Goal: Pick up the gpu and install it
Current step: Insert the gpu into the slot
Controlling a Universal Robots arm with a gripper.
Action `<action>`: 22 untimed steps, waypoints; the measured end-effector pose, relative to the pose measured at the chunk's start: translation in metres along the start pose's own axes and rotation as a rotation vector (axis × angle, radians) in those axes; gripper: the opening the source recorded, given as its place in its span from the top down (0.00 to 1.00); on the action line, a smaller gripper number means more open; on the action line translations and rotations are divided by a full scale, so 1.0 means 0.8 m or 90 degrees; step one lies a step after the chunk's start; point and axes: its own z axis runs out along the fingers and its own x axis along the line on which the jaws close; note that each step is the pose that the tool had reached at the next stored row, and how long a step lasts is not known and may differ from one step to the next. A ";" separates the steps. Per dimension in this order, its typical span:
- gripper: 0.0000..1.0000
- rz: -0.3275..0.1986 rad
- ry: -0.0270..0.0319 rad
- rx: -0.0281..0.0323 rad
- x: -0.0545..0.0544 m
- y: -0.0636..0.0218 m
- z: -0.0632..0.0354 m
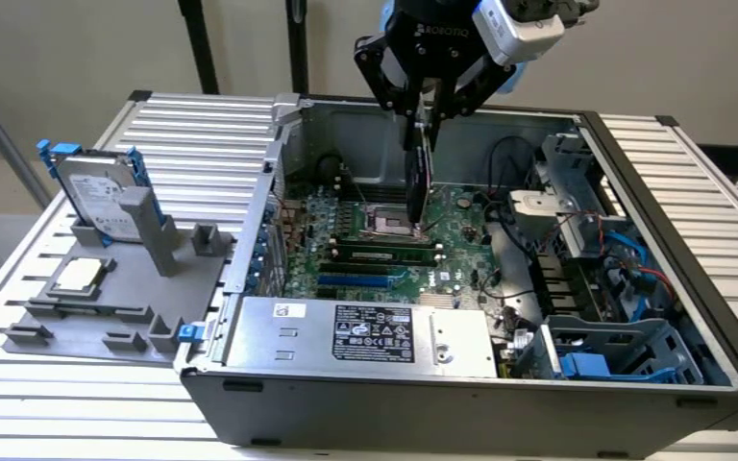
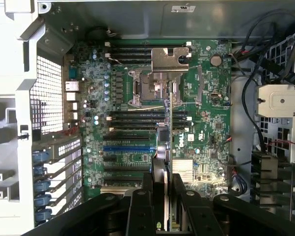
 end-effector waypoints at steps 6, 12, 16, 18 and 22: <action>0.73 -0.047 0.0004 0.0004 0.000 0.000 0.000; 0.73 -0.117 0.0010 0.0009 0.000 0.000 0.001; 0.73 -0.163 0.0013 0.0012 0.000 0.000 0.001; 0.73 -0.186 0.0015 0.0014 0.000 0.000 0.002; 0.73 -0.232 0.0020 0.0018 0.000 0.000 0.003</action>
